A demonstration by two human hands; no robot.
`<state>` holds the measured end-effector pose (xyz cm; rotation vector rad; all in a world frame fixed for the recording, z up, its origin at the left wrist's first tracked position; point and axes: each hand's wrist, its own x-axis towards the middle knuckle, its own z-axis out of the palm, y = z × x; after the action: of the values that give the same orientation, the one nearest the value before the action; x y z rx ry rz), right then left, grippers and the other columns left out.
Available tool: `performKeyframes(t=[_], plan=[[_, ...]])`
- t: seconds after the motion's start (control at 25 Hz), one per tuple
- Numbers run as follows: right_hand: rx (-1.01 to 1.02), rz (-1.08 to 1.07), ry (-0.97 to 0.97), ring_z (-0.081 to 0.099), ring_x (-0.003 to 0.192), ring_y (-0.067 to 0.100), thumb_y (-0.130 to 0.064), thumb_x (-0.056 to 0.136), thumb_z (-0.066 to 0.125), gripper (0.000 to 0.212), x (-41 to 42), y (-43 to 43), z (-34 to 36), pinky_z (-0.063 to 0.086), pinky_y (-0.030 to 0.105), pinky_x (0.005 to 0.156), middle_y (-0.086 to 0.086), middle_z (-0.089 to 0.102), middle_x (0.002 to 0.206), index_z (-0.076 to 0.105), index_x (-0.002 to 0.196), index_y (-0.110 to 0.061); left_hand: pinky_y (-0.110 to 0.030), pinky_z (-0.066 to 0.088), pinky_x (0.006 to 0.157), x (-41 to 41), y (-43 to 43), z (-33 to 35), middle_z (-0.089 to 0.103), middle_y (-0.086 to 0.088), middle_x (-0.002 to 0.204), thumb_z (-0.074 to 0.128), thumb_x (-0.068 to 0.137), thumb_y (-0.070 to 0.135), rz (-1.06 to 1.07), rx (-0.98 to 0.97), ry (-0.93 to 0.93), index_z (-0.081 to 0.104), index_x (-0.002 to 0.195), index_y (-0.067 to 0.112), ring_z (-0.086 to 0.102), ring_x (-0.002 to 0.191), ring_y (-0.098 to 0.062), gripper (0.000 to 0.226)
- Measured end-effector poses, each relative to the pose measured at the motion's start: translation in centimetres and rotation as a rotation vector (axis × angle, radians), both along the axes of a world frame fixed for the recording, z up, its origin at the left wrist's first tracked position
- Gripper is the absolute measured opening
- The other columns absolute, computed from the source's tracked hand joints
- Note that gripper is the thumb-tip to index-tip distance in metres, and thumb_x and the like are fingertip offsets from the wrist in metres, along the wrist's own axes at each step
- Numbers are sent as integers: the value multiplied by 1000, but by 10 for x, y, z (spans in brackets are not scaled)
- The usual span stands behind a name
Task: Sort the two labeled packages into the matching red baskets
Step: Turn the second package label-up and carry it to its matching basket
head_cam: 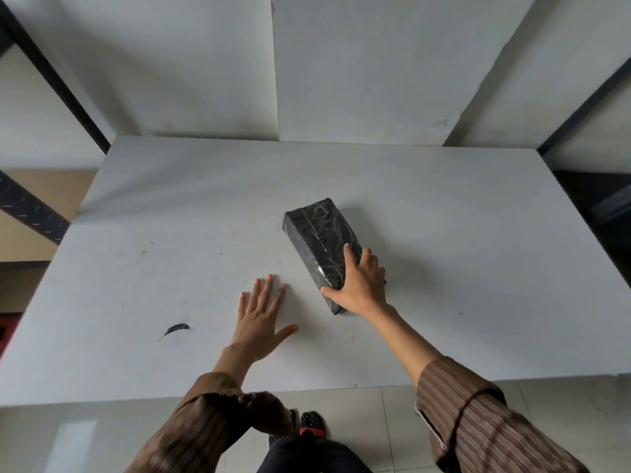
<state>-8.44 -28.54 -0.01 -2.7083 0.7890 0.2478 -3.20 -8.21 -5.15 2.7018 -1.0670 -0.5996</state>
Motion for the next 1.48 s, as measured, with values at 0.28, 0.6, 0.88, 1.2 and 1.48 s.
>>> performKeyframes(t=[0.28, 0.6, 0.88, 1.2, 1.48], plan=[[494, 4, -103, 55, 124, 23, -45, 76, 68, 65, -9, -14, 34, 42, 30, 98, 6, 59, 133, 49, 133, -19, -44, -14, 112, 0, 0, 2, -27, -4, 148, 0, 56, 86, -9, 2, 3, -10, 144, 22, -26, 138, -27, 109], [324, -51, -254, 53, 122, 30, -38, 89, 52, 51, -14, -38, 40, 43, 40, 101, 12, 54, 134, 40, 137, -26, -47, -9, 115, 1, 1, 1, -24, -6, 151, 3, 60, 75, -14, 25, 15, -7, 145, 21, -21, 141, -28, 101], [350, -103, -310, 63, 99, 31, -31, 79, 66, 45, -3, -37, 39, 48, 37, 83, 11, 66, 111, 53, 118, -12, -47, -9, 115, 2, 2, 4, -22, -6, 152, 5, 60, 75, -22, -1, 31, -6, 145, 20, -22, 141, -28, 102], [558, -347, -183, 47, 73, 24, -22, 91, 51, 20, -22, -48, 4, 32, 32, 63, 3, 48, 65, 49, 78, -7, -46, -9, 116, 1, 2, 9, -19, -9, 155, 41, 86, 58, -21, 17, 34, -8, 145, 20, -27, 137, -25, 85], [149, -367, 30, 34, 132, 38, -76, 56, 63, 127, 11, 3, 10, 35, 50, 103, 23, 33, 142, 16, 141, 6, -46, -10, 115, 2, 3, 8, -20, -9, 154, 36, 83, 66, -30, 25, 29, -9, 144, 20, -25, 139, -26, 88]])
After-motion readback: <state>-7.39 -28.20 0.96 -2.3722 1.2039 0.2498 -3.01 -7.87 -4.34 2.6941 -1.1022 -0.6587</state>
